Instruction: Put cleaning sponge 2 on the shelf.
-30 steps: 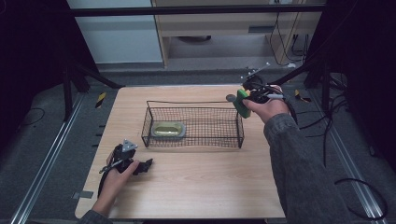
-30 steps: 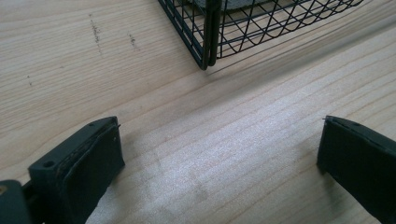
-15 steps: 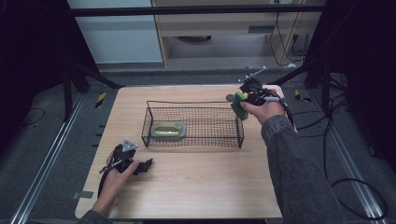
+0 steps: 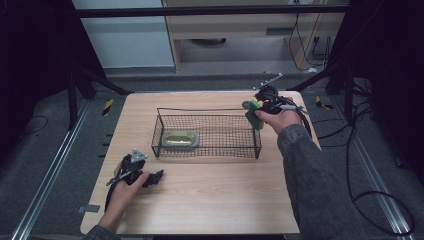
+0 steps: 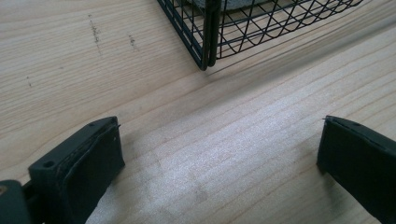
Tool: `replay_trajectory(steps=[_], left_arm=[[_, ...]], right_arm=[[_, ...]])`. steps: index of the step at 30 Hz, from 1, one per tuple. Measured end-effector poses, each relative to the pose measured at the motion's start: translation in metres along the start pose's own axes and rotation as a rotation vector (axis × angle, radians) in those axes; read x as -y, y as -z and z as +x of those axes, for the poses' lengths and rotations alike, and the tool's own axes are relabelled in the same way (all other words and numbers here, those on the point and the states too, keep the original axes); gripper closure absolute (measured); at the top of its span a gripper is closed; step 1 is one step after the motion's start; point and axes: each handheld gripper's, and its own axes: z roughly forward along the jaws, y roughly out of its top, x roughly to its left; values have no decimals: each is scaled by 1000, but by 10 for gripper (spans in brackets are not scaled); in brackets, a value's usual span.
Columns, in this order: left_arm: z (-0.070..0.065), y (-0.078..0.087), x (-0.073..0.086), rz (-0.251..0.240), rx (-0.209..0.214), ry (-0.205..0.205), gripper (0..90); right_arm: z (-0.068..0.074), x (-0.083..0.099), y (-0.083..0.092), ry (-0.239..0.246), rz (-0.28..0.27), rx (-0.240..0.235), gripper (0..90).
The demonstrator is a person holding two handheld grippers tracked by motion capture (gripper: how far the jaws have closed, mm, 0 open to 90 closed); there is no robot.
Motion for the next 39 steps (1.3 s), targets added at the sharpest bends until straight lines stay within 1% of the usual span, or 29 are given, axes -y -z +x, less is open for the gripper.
replay_trajectory(steps=[16, 19, 26, 34, 39], left_arm=[[0, 0, 0, 0, 0, 0, 0], [0, 0, 0, 0, 1, 0, 0], [0, 0, 0, -1, 1, 0, 0], [0, 0, 0, -2, 1, 0, 0], [0, 0, 0, -2, 1, 0, 0]], right_arm=[[3, 6, -17, -15, 12, -28, 642], [5, 7, -22, -10, 19, -32, 642], [5, 8, -28, -7, 23, -31, 643], [3, 15, -38, -20, 31, -40, 642], [3, 18, -45, -17, 39, -42, 643]])
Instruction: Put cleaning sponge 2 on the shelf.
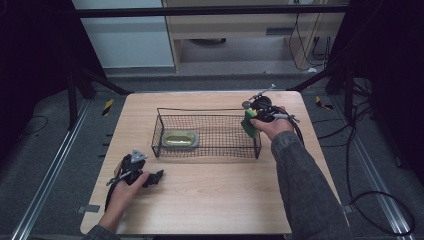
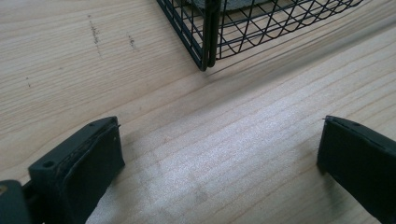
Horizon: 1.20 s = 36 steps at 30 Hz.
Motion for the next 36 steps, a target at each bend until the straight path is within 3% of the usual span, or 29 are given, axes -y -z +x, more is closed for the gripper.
replay_trajectory(steps=[36], left_arm=[[0, 0, 0, -1, 2, -2, 0]], right_arm=[[9, 8, -33, 37, 77, 29, 639]])
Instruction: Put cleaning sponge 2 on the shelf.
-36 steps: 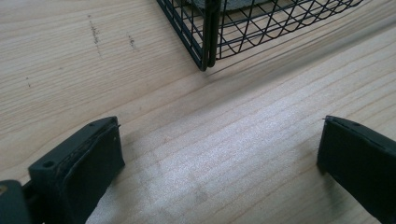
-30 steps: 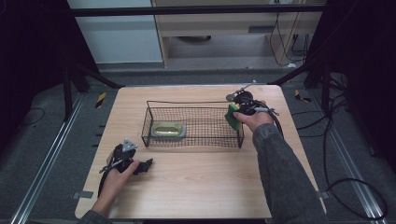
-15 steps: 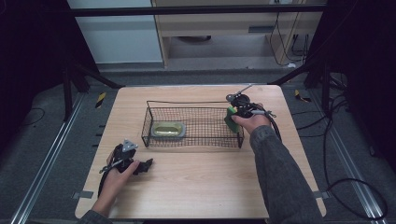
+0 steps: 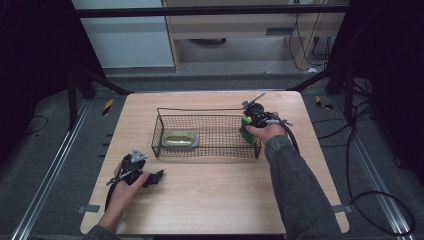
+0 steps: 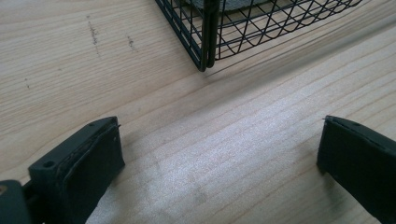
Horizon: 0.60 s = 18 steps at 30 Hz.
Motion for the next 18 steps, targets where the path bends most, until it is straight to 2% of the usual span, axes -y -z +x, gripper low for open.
replay_trajectory(steps=[18], left_arm=[[0, 0, 0, -3, 2, 2, 0]], right_arm=[[5, -1, -7, 12, 26, 2, 628]])
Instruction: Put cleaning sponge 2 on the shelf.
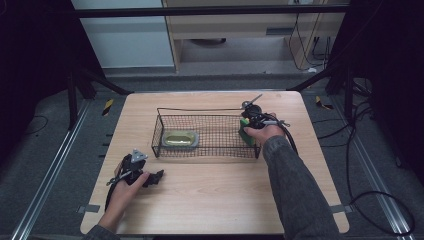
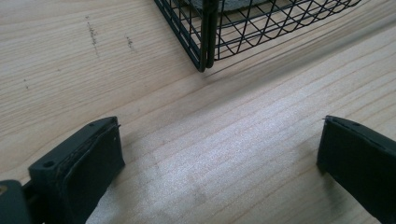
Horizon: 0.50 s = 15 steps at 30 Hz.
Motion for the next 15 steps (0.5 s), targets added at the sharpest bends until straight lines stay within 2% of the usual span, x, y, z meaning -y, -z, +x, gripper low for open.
replay_trajectory(steps=[7, 15], left_arm=[[0, 0, 0, 0, 0, -2, 0], [0, 0, 0, 0, 0, -1, 0]], right_arm=[[0, -1, 1, -2, -4, 2, 597], [1, 0, 11, -5, -9, 6, 549]])
